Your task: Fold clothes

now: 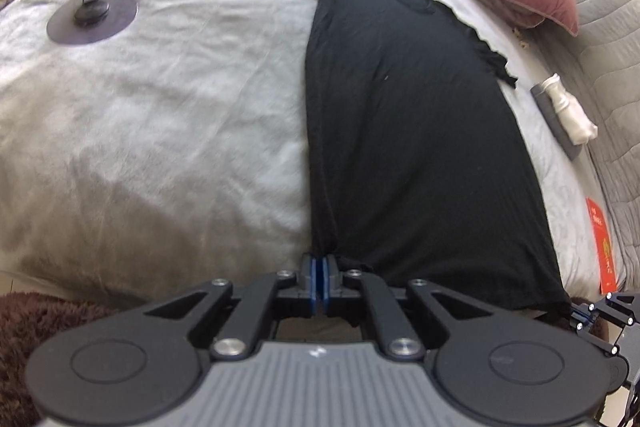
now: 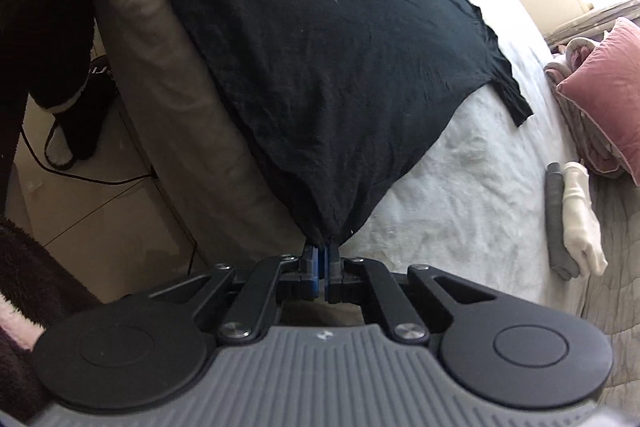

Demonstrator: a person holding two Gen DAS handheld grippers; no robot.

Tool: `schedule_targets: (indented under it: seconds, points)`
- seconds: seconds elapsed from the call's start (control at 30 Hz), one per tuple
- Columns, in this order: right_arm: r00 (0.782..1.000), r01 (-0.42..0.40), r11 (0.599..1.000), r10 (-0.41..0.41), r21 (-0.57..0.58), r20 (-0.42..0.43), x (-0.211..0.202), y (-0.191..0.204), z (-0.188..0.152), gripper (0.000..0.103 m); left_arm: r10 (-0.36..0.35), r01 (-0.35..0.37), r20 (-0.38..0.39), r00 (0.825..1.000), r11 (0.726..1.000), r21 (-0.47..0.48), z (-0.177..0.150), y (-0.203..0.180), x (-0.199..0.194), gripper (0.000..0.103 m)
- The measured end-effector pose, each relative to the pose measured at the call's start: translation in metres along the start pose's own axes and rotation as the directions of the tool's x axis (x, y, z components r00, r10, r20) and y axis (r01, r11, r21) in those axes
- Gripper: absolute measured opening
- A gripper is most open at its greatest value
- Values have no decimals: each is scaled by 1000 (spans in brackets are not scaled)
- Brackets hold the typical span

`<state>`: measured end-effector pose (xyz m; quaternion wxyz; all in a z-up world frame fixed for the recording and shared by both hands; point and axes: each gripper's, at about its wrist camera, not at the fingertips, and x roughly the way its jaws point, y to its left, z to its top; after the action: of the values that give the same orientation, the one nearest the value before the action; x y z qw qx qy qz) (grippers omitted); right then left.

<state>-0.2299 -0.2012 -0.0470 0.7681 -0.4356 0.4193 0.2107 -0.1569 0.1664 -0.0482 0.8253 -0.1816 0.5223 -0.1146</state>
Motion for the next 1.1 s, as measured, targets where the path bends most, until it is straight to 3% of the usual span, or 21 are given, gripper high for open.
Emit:
schedule_targets:
  seconds: [0.1, 0.2, 0.27, 0.37, 0.53, 0.6, 0.73, 0.9, 1.1]
  points:
    - [1000, -27, 998, 28, 53, -10, 1, -10, 0, 8, 21, -20, -21, 1000, 999, 25, 0, 6, -5, 8]
    - [999, -47, 993, 47, 106, -2, -2, -24, -2, 22, 34, -32, -44, 998, 999, 34, -1, 16, -10, 14]
    - [998, -60, 988, 60, 141, 4, -4, -33, -4, 39, 16, -16, -33, 999, 1000, 20, 2, 21, -15, 19]
    - [997, -82, 978, 79, 192, 22, -6, -42, -1, 40, -2, 2, 14, 1000, 1000, 22, 11, 19, -23, 34]
    - [992, -123, 959, 114, 256, 51, -9, -58, 13, 44, -47, 45, 61, 997, 999, 24, 40, 7, -20, 43]
    - [984, -179, 937, 166, 300, 71, -8, -71, 21, 44, -58, 57, 78, 995, 998, 27, 56, -1, -16, 44]
    - [957, -290, 876, 264, 386, 118, -15, -93, 34, 44, -73, 66, 124, 990, 996, 59, 88, -16, -7, 57]
    - [944, -329, 828, 294, 454, 149, -20, -114, 50, 46, -40, 34, 165, 986, 999, 37, 137, -26, 15, 58]
    - [912, -409, 755, 326, 513, 247, -10, -142, 86, 46, -12, 44, 270, 963, 993, -111, 180, -15, 44, 57]
